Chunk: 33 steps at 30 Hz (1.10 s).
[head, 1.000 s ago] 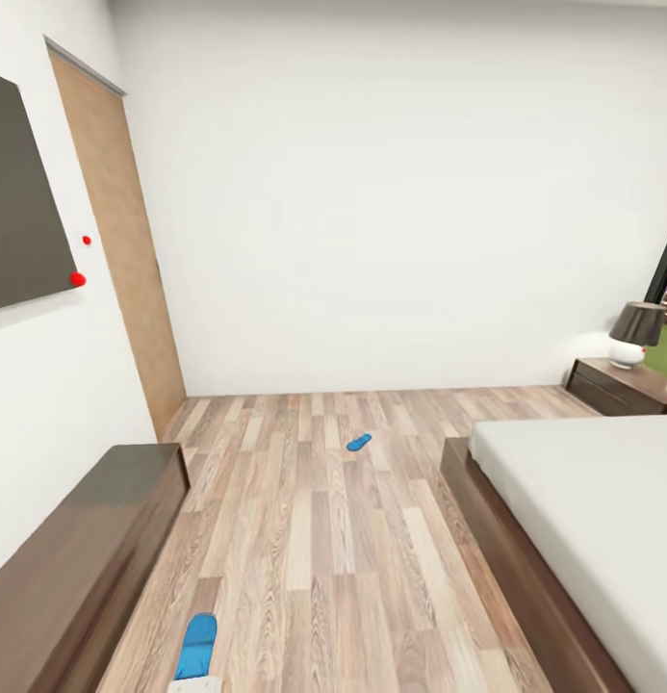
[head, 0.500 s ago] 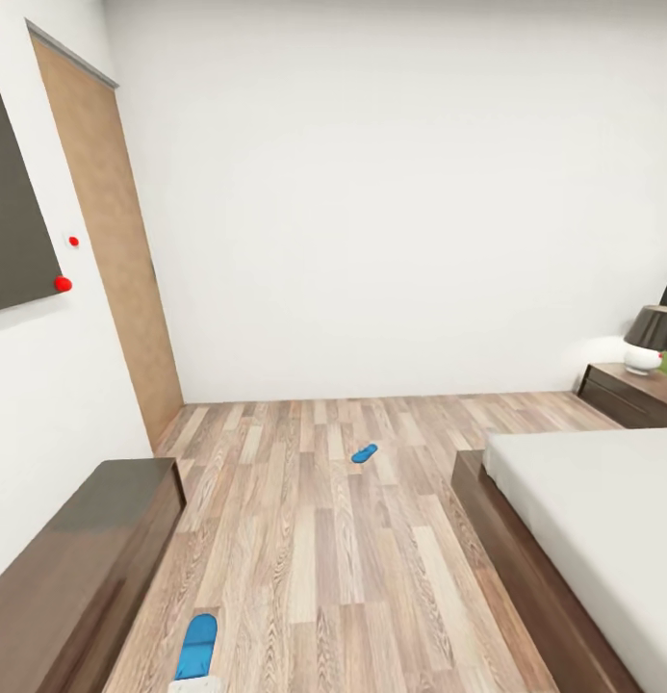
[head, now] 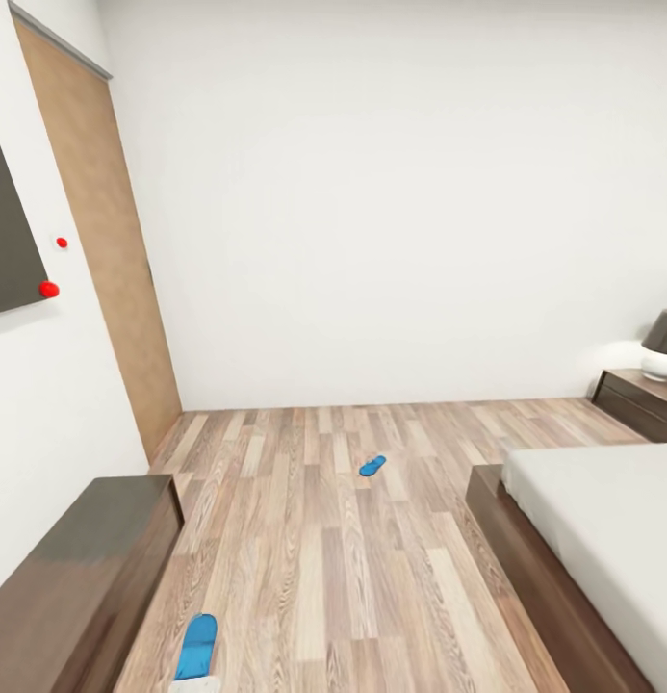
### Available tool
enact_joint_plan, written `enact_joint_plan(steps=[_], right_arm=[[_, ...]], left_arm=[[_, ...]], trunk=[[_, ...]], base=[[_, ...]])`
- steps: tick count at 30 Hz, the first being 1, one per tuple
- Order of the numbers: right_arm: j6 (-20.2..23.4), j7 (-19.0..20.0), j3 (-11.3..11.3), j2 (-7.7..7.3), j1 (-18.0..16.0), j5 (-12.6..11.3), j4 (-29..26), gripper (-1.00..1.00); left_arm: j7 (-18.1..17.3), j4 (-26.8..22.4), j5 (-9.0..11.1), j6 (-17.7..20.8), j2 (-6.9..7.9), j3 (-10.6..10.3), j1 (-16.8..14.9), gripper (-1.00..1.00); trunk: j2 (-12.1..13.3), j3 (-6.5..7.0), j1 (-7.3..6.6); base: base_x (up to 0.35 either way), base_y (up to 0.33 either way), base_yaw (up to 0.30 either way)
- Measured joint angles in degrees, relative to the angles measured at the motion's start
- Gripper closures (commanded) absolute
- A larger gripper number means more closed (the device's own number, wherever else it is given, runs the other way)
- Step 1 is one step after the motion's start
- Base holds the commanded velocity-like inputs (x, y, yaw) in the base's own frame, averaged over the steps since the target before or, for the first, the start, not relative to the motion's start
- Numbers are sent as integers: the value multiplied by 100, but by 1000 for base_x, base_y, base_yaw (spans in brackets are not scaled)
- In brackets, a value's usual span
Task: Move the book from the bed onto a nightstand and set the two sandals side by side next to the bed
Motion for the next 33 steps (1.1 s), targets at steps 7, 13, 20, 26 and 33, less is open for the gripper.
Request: enact_joint_plan(steps=[7, 13, 20, 26, 33], right_arm=[[0, -1, 0, 8, 0, 0, 0, -100], [0, 0, 0, 11, 0, 0, -1, -100], [0, -3, 0, 13, 0, 0, 0, -100], [0, 0, 0, 13, 0, 0, 0, -100], [0, 1, 0, 17, 0, 0, 0, -100]], left_arm=[[-1, -1, 1, 1, 1, 0, 0, 100], [-1, 1, 1, 1, -1, 0, 0, 100], [-1, 2, 0, 1, -1, -1, 0, 100], [0, 2, -2, 0, -1, -1, 0, 100], [0, 1, -4, 0, -4, 0, 0, 100]], trunk=[[0, 0, 0], [0, 0, 0], [0, 0, 0], [0, 0, 0], [0, 0, 0]], base=[[317, 37, 0], [317, 7, 0], [317, 20, 0], [317, 65, 0], [317, 87, 0]])
